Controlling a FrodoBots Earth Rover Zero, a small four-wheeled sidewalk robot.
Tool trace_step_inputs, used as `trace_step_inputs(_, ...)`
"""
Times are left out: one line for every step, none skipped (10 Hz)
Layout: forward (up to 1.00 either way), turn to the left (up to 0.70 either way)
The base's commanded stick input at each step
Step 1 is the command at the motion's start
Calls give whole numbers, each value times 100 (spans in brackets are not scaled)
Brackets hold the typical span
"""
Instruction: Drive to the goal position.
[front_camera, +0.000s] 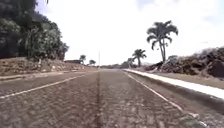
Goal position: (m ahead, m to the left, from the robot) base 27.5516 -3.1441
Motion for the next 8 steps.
trace_step_inputs(100, 0)
trace_step_inputs(100, 0)
trace_step_inputs(100, 0)
trace_step_inputs(100, 0)
trace_step_inputs(100, 0)
trace_step_inputs(100, 0)
trace_step_inputs(100, 0)
trace_step_inputs(100, 0)
